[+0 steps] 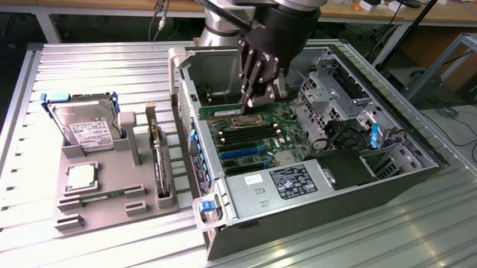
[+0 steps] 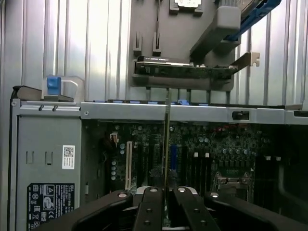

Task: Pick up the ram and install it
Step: 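Pick up the ram and move it above insertion slot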

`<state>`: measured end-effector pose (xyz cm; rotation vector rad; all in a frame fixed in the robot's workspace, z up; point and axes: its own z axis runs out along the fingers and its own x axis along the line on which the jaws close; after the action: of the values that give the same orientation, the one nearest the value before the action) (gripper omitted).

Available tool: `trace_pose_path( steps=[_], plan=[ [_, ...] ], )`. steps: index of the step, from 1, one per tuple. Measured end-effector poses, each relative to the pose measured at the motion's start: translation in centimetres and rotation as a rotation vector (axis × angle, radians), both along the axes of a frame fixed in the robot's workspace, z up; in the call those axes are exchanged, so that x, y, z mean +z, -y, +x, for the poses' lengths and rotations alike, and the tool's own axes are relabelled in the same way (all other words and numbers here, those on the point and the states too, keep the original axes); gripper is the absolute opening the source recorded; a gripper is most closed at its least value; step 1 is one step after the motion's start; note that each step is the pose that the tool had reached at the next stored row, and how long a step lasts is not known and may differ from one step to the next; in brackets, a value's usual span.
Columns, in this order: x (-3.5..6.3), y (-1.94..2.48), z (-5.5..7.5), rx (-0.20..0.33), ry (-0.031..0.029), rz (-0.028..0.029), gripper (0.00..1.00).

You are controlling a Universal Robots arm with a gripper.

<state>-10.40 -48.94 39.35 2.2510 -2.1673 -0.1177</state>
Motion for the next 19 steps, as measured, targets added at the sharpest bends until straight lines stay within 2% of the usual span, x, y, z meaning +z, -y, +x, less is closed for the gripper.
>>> trace_pose_path(
  steps=[2,4,6,9,11,14,16,19],
  plan=[
    [-0.04,-0.52,0.7,0.0,0.0001,0.0001,0.14],
    [-0.17,-1.5,1.8,0.0,0.0001,0.0001,0.14],
    [-0.38,-2.28,3.0,0.0,0.0001,0.0001,0.14],
    [-0.6,-3.03,4.1,0.0,0.0001,0.0,0.14],
    [-0.84,-3.81,5.2,0.0,0.0001,0.0001,0.14],
    [-1.17,-4.65,6.3,0.0,0.0001,0.0001,0.14],
    [-1.59,-5.54,7.3,0.0,0.0002,0.0002,0.14],
    [-2.02,-6.93,8.1,0.0,0.0002,0.0002,0.14]
  ],
)
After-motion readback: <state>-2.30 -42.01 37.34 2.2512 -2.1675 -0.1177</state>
